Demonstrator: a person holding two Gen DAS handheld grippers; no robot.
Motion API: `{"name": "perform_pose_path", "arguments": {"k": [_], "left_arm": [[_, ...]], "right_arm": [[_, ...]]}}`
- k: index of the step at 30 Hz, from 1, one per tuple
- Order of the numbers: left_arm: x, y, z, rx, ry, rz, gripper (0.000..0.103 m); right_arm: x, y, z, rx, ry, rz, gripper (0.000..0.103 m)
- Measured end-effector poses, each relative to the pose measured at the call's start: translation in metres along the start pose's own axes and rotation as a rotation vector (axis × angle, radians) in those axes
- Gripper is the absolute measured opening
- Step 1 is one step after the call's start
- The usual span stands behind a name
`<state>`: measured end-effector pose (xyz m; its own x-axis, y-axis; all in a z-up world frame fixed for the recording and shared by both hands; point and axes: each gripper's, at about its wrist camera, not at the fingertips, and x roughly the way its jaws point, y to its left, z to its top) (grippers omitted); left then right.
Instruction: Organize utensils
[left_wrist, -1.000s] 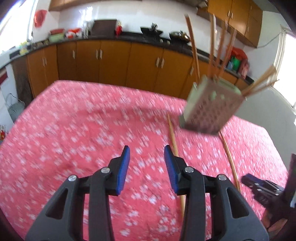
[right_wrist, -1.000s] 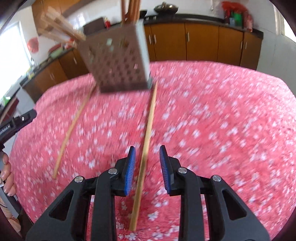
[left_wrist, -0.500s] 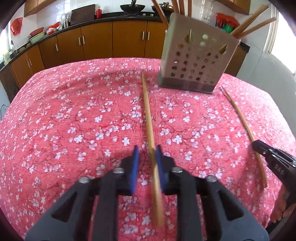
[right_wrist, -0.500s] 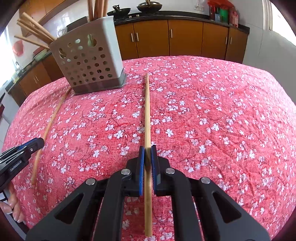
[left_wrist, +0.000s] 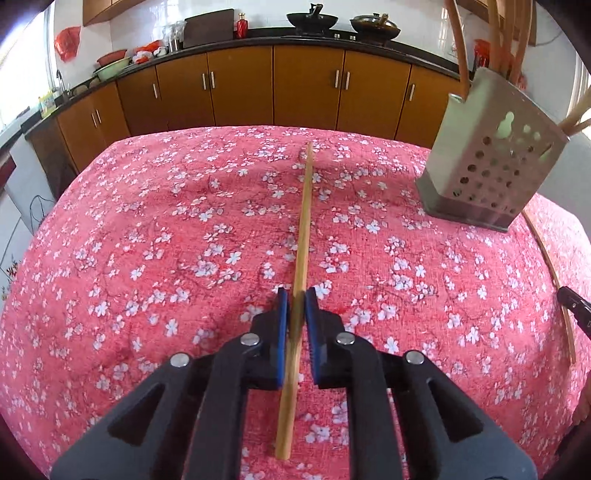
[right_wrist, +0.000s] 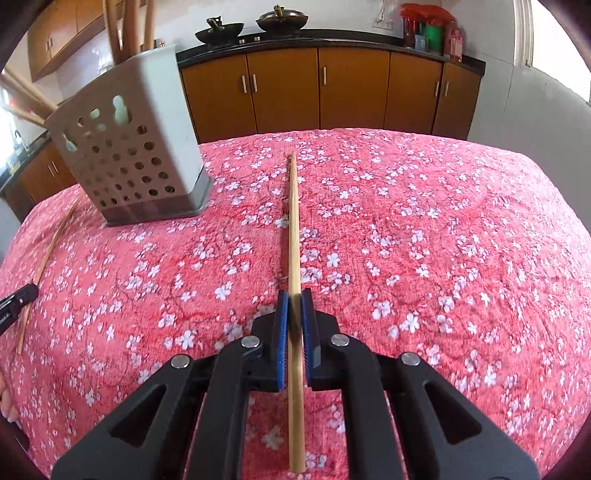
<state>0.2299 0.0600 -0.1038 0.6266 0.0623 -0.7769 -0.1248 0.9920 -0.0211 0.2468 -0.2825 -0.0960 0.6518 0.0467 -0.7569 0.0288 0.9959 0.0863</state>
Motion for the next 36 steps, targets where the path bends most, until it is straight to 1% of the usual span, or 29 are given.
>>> {"name": "perform_pose_path", "arguments": {"k": [5, 9, 12, 36], "left_arm": [[0.0013, 0.0015, 0.0013, 0.001, 0.000, 0.002, 0.014], [0.0028, -0.0064, 0.0016, -0.002, 0.000, -0.001, 0.013], [0.0017, -0.0042, 0.0011, -0.002, 0.000, -0.002, 0.013], [0.0020, -0.0043, 0.0016, -0.005, 0.000, -0.005, 0.013]], "right_arm": [[0.0053, -0.0002, 0.0037, -0.008, 0.000, -0.010, 0.008], [0.0016, -0.0008, 0.0021, -0.008, 0.000, -0.008, 0.008], [-0.0029, 0.0044, -0.0035, -0.008, -0.001, -0.008, 0.008], [-0.0007, 0.0004, 0.0002, -0.008, -0.001, -0.009, 0.008]]}}
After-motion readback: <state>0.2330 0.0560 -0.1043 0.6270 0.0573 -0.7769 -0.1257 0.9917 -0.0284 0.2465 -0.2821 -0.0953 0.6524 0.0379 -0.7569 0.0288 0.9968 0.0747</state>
